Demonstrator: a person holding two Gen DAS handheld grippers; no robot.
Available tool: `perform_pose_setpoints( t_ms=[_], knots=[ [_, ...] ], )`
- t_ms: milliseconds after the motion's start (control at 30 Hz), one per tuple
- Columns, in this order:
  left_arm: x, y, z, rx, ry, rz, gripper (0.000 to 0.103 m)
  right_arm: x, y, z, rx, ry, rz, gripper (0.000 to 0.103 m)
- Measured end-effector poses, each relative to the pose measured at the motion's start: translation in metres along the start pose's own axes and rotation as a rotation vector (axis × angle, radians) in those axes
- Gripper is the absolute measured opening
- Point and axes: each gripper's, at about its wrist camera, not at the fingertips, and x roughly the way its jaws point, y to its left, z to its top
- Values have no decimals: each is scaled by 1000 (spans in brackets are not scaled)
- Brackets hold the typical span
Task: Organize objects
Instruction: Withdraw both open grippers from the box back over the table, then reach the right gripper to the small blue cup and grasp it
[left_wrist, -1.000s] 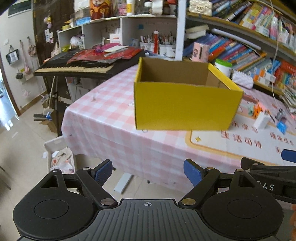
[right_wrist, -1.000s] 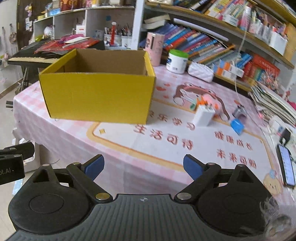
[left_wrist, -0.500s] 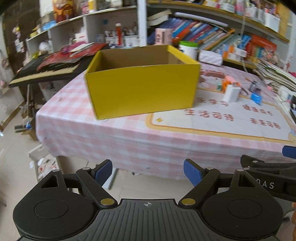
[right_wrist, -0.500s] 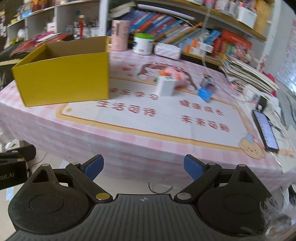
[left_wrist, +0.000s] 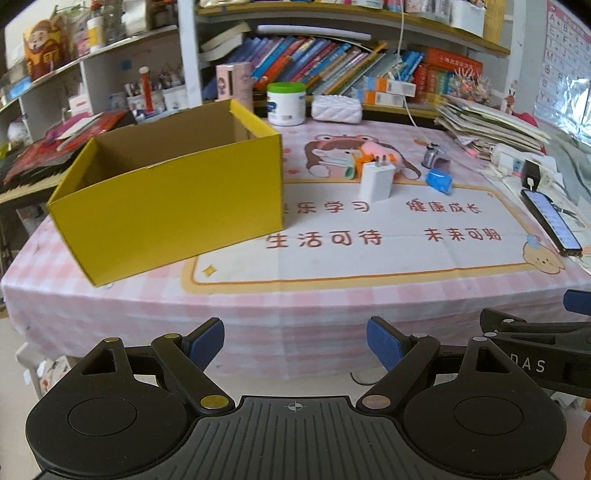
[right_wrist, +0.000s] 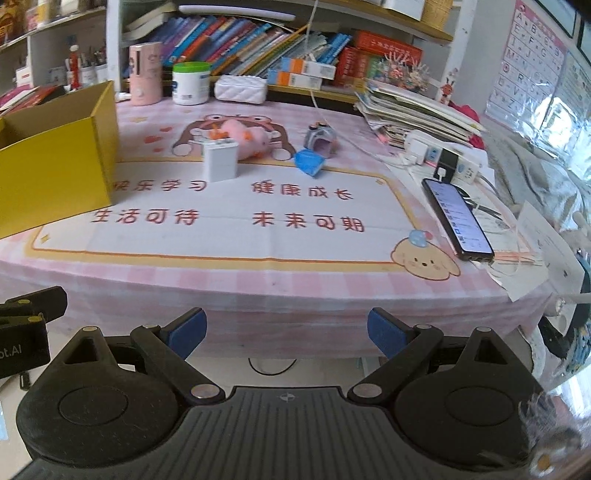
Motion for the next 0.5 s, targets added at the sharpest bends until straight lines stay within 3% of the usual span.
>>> perform_pose_setpoints(
  t_ms=[500],
  knots=[
    [38, -24, 42, -34, -4, 11, 87, 41, -21, 46, -46, -5, 14, 94]
  ],
)
